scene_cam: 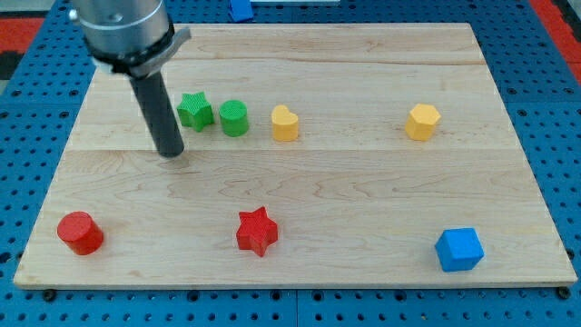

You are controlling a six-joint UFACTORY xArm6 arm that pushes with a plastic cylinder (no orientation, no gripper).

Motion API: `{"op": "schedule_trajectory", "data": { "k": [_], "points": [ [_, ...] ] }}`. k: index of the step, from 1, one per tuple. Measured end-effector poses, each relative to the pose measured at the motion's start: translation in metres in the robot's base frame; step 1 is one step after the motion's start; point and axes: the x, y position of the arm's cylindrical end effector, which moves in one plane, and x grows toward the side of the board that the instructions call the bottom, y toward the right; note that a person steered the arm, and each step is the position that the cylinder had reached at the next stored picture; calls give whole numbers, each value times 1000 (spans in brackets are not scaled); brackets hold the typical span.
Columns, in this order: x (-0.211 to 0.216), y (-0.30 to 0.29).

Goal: Push the red circle towards the center of the board

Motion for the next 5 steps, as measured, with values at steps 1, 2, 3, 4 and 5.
{"op": "schedule_trajectory", "data": {
  "k": [1, 2, 3, 4, 5],
  "points": [
    [78, 5],
    [152, 15],
    [145, -100],
    [136, -79],
    [122, -32]
  ]
}}
